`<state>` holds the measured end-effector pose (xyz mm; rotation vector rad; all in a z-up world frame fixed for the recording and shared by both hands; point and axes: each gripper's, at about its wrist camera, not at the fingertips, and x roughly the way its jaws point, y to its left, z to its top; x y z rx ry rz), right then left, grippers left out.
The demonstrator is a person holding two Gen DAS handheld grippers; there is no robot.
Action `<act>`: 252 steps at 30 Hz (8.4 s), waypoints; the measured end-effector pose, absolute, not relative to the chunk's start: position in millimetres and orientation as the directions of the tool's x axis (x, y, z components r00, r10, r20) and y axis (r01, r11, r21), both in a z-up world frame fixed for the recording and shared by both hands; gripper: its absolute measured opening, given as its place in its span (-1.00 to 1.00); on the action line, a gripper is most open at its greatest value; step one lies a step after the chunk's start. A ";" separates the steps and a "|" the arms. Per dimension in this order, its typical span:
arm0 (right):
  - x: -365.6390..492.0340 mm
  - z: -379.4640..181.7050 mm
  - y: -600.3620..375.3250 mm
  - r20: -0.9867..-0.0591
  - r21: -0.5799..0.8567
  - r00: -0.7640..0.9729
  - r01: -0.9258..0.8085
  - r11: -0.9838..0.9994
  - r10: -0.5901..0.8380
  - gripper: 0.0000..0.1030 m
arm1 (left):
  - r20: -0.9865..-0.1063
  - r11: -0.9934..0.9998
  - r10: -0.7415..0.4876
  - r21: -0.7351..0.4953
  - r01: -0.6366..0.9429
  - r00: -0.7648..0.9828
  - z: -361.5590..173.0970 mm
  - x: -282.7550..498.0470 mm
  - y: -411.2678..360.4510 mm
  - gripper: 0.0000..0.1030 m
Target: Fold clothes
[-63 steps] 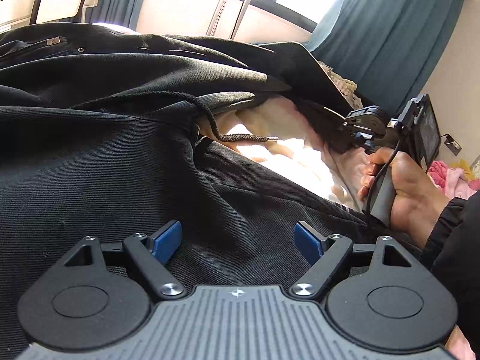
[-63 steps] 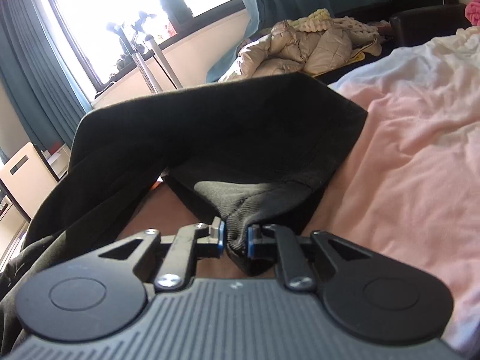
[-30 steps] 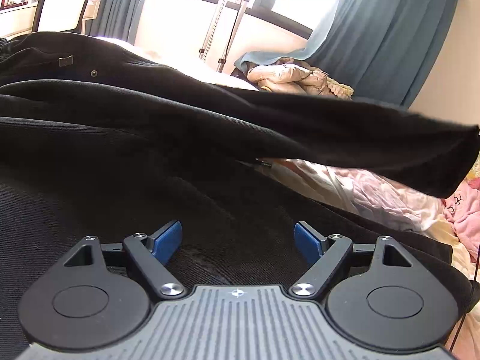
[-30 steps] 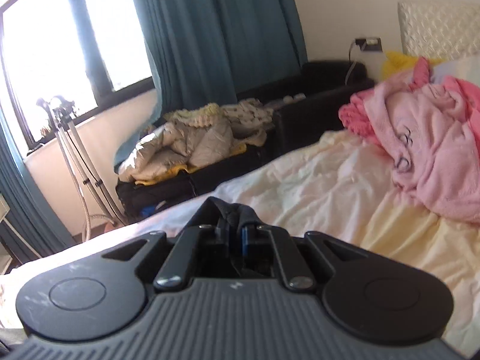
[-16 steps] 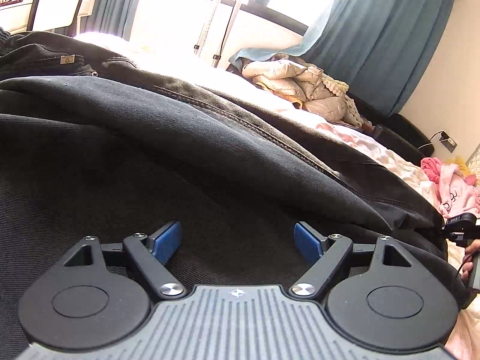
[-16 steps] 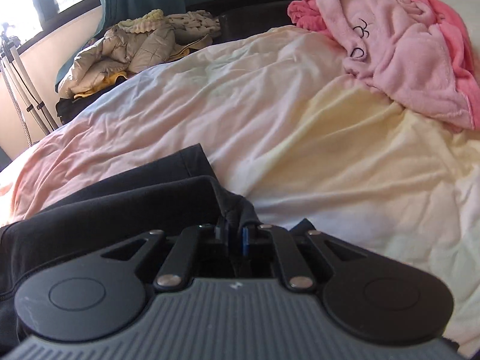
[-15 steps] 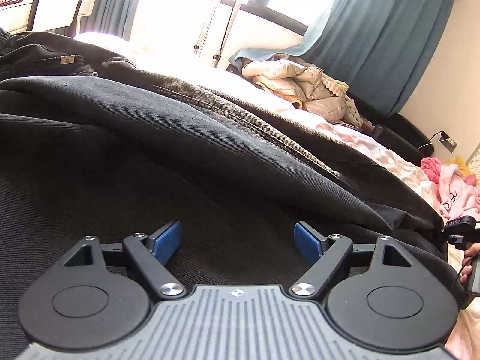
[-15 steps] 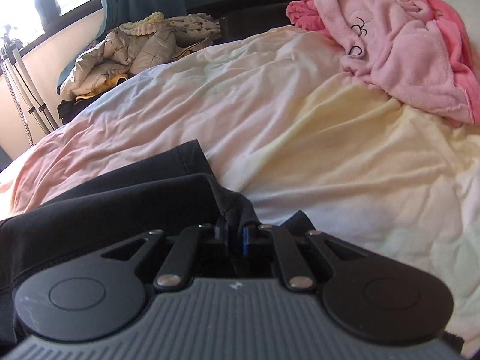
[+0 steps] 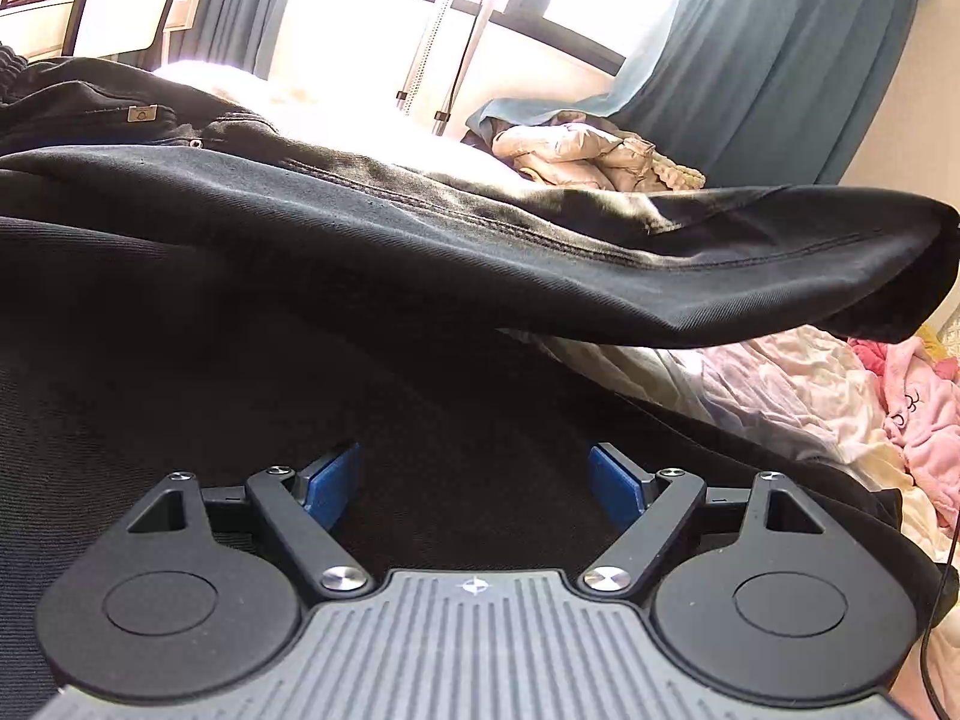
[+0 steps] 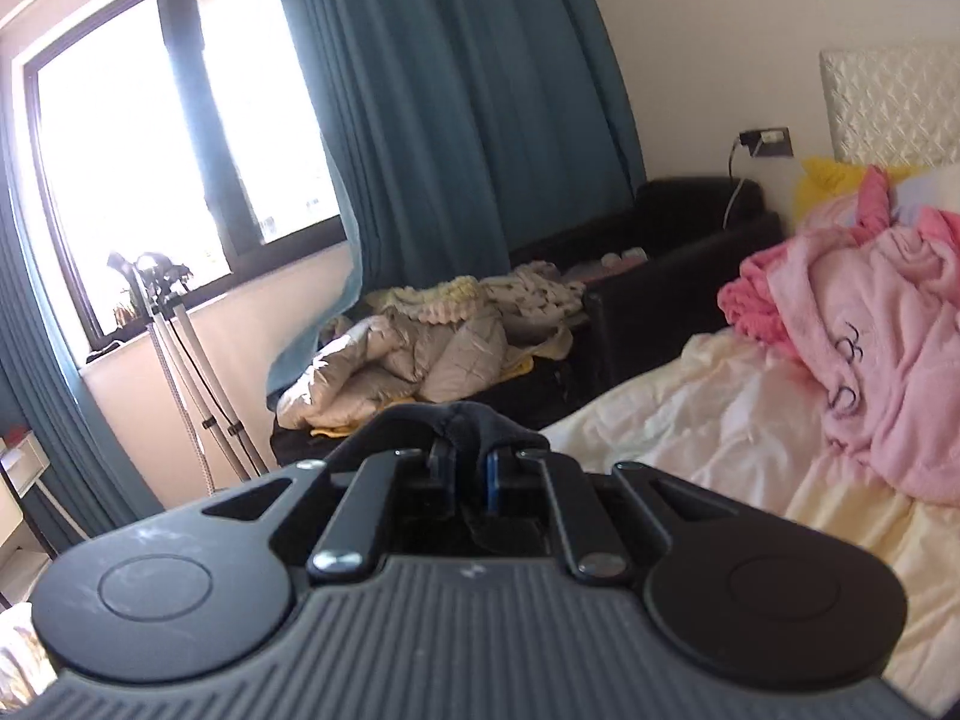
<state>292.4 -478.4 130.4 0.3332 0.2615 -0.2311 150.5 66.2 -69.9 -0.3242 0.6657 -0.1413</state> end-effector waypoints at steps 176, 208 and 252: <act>67.8 -129.3 -543.8 -0.511 0.795 0.852 0.519 0.314 -0.116 -0.43 | -0.597 0.352 -0.120 -0.773 -0.529 0.793 -61.4 40.3 315.0 0.26; 24.2 -72.9 -545.1 -0.306 0.861 0.913 0.387 0.331 -0.270 -0.91 | -0.422 0.433 -0.053 -0.826 -0.360 0.905 46.5 -30.8 298.5 -0.90; 249.5 -87.1 -538.7 -0.415 0.670 0.901 0.395 0.629 -0.125 0.49 | -0.618 0.685 -0.003 -0.574 -0.449 0.786 22.7 226.7 295.9 0.48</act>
